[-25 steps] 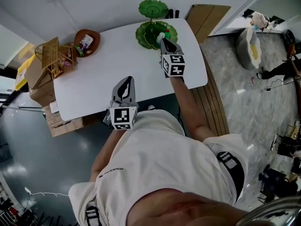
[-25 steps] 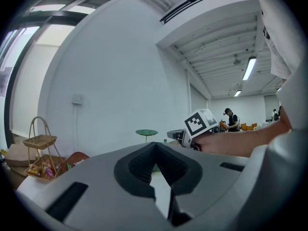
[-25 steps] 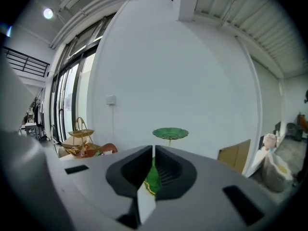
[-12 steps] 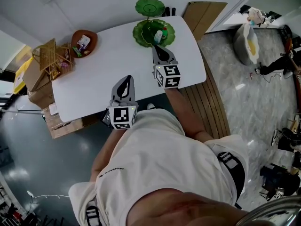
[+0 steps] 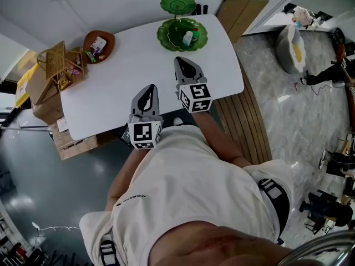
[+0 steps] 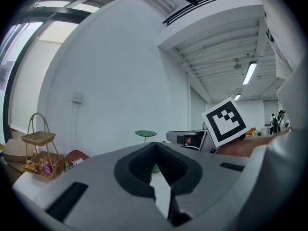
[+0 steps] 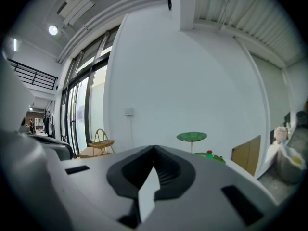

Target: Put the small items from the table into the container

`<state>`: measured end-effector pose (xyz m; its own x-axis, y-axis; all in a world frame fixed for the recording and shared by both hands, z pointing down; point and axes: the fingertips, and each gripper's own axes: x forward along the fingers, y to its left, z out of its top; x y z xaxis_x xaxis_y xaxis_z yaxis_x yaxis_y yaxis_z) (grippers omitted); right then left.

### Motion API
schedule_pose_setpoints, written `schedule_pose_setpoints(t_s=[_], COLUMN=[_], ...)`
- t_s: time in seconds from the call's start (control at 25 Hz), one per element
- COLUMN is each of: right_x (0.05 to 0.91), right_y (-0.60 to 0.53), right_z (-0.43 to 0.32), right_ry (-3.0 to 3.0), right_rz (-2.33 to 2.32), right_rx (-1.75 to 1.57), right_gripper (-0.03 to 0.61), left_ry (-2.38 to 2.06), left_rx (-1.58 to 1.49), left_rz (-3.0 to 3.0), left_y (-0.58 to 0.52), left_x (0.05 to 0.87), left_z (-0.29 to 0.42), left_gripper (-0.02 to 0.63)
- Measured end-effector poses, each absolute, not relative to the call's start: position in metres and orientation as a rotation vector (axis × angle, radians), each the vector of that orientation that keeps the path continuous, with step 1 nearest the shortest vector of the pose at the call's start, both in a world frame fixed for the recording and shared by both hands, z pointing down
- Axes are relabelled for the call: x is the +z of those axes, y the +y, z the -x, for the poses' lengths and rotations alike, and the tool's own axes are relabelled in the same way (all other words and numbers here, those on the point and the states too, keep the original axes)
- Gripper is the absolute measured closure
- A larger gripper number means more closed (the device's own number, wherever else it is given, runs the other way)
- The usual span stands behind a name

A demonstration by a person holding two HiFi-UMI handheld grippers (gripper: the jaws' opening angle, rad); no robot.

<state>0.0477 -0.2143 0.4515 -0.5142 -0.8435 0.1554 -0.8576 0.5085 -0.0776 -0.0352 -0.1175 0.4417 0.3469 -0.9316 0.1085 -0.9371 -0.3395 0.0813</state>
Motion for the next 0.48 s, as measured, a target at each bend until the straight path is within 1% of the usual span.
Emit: schedule_pose_setpoints(t_s=[0.48], right_x=[0.449], right_y=[-0.181], right_z=[-0.029], right_ry=[-2.682], right_rz=[-1.465], right_rx=[0.213], right_gripper=[0.565], left_ry=[-1.716], left_rx=[0.053], left_rz=[-2.490], left_y=[-0.116], left_x=[0.438], left_z=[0.034], left_gripper=[0.611])
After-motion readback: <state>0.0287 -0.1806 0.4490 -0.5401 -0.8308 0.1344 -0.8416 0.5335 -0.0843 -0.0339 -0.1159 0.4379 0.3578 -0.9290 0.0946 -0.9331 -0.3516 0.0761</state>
